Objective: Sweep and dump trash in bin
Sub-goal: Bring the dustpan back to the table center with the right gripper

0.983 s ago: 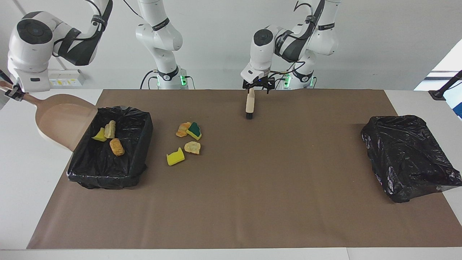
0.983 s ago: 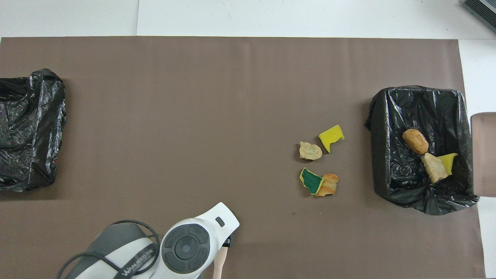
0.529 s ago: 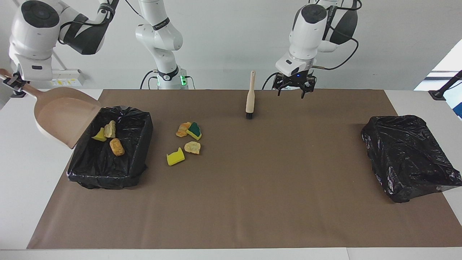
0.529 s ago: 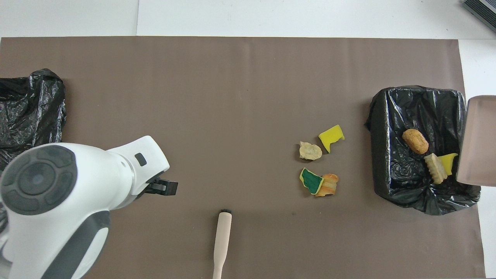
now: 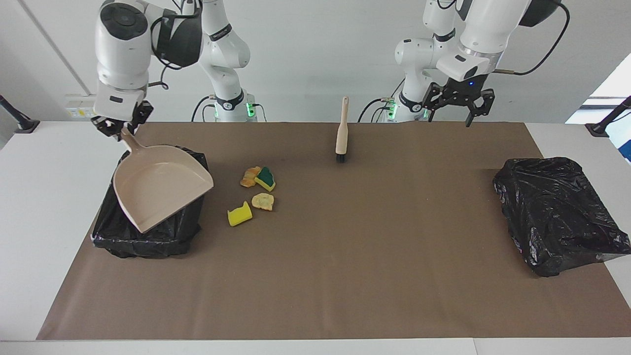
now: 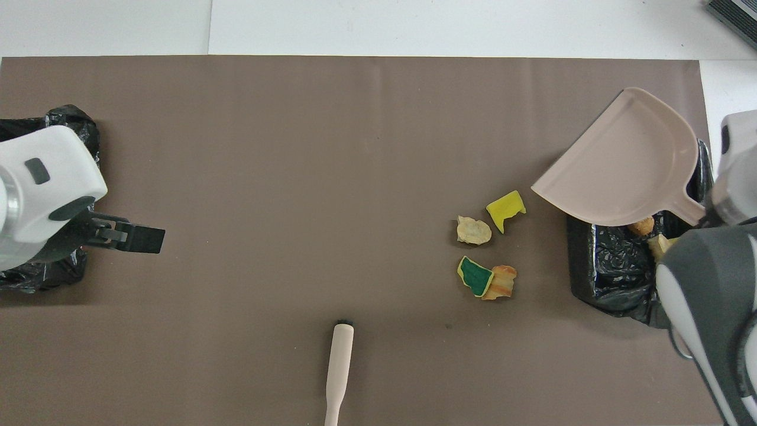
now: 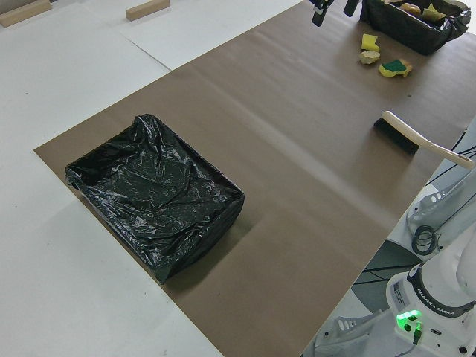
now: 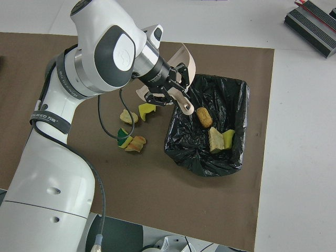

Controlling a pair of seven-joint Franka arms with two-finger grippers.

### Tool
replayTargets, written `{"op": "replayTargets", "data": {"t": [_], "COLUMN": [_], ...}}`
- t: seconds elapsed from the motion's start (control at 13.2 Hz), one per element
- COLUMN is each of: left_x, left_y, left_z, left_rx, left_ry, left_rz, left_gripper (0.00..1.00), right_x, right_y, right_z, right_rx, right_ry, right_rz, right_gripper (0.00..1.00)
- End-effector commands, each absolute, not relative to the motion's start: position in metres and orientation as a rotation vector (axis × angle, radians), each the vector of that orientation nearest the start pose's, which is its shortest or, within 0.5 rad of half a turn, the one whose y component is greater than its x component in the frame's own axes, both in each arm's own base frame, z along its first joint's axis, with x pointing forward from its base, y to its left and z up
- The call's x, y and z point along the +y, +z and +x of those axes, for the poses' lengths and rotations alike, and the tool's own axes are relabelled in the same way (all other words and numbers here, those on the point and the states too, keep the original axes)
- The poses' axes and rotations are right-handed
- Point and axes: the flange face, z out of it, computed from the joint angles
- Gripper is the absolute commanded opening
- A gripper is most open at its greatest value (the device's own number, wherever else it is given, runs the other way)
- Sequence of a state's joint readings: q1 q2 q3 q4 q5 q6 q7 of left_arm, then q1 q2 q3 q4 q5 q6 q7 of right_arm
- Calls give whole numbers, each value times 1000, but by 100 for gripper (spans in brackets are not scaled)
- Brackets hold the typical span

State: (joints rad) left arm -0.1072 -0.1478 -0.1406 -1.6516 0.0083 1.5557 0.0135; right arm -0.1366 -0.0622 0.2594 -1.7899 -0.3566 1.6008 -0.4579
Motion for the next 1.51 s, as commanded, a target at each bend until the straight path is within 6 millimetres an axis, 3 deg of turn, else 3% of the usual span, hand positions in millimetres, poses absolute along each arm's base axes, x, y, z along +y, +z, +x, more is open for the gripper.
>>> {"op": "replayTargets", "data": {"t": [0.0,0.23,0.38,0.53,0.68,0.76,0.83,0.98,1.13,1.44], "left_x": [-114,-100,-88,-81,-83,-81,-78,-73,-67,-62], "left_y": [674,678,678,679,685,685,685,685,685,684], "left_z": [513,523,526,525,522,523,523,523,524,523], "left_rx": [384,363,337,319,323,318,308,294,276,267], "left_ry": [9,36,37,33,-3,-3,2,4,4,20], "left_rz": [-3090,-3117,-3128,-3142,-3145,-3145,-3145,-3148,-3145,-3141], "left_gripper": [100,100,100,100,100,100,100,100,100,100], "right_x": [98,212,269,333,403,429,444,452,450,449], "right_y": [545,497,489,472,435,421,409,400,397,366], "right_z": [527,527,551,560,560,558,558,556,559,552], "right_rx": [-591,-89,203,183,272,277,282,271,274,176], "right_ry": [259,310,305,278,203,190,188,177,150,160], "right_rz": [-3328,-3261,-3181,-3140,-3081,-3062,-3052,-3043,-3033,-3059], "right_gripper": [0,0,0,0,0,0,0,0,0,0]}}
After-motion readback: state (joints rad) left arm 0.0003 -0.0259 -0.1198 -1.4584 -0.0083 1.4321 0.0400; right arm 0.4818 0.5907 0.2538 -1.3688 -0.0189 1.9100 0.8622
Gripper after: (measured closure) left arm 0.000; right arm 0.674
